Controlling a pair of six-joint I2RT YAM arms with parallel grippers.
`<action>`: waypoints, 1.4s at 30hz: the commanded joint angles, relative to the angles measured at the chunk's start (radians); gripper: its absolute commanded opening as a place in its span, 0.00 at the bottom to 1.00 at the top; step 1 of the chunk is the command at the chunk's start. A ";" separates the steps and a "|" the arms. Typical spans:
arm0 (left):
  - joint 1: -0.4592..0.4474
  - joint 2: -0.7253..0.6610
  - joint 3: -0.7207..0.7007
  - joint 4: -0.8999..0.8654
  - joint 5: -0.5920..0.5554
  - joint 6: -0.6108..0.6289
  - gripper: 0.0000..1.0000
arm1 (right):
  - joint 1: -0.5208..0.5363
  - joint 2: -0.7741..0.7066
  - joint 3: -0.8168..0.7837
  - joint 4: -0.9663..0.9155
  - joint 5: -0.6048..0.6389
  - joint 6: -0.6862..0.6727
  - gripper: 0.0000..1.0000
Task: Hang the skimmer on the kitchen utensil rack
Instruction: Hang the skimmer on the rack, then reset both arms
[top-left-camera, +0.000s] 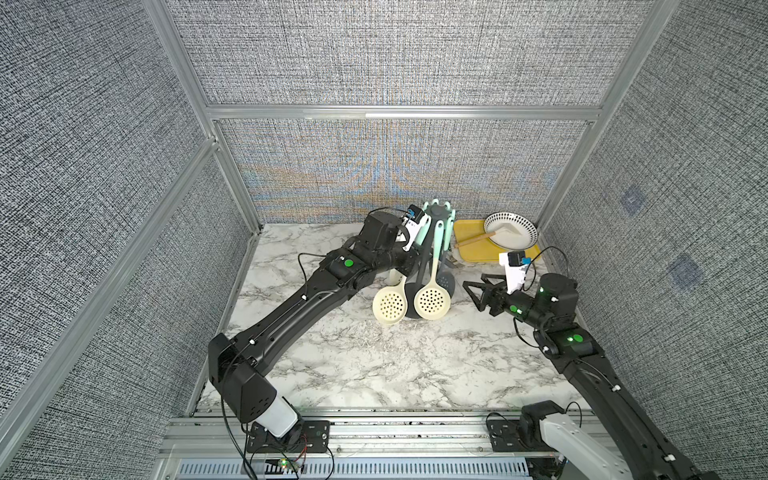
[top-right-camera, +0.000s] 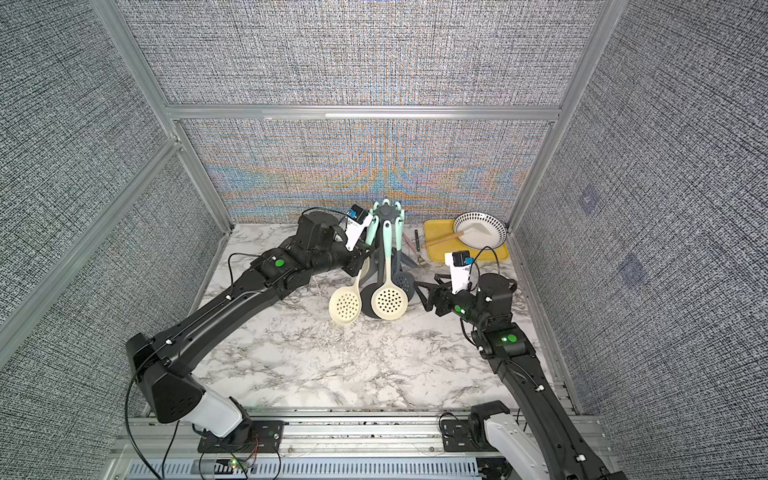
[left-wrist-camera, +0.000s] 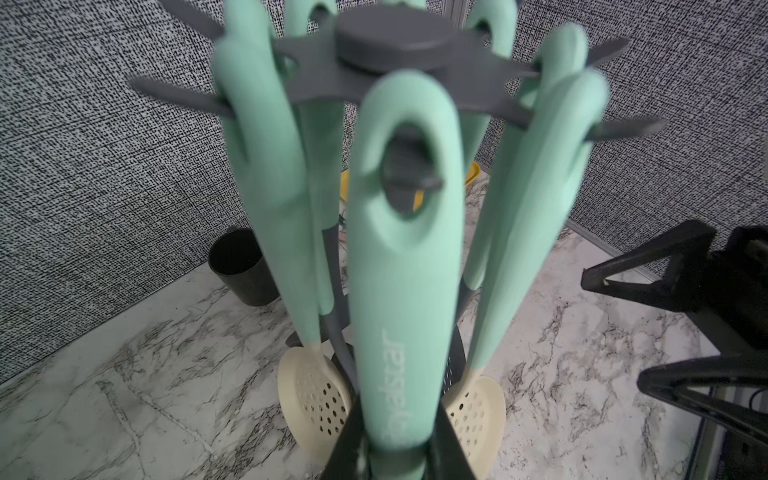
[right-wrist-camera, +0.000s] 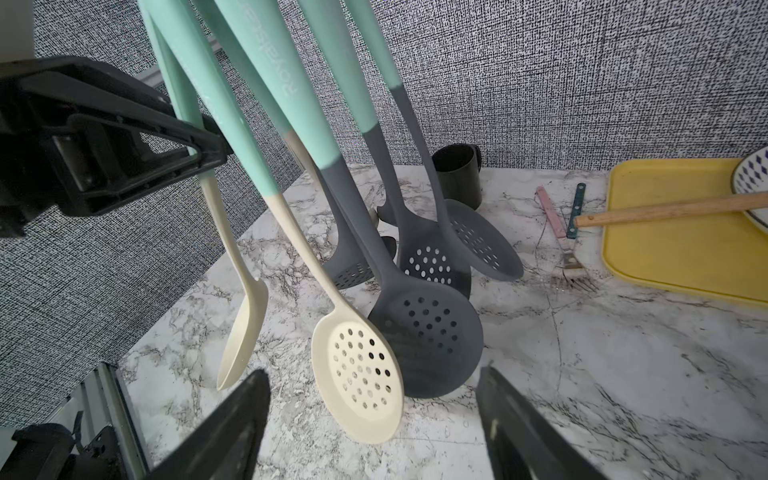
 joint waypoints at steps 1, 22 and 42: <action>0.004 0.011 0.004 -0.004 -0.002 -0.002 0.15 | 0.000 -0.003 -0.001 0.013 -0.005 0.006 0.81; 0.013 -0.579 -0.635 0.249 -0.423 -0.043 0.99 | -0.001 -0.087 -0.043 0.125 0.454 -0.007 0.96; 0.451 -0.220 -1.091 0.862 -0.685 0.104 0.99 | -0.167 0.419 -0.342 0.738 0.704 -0.161 0.99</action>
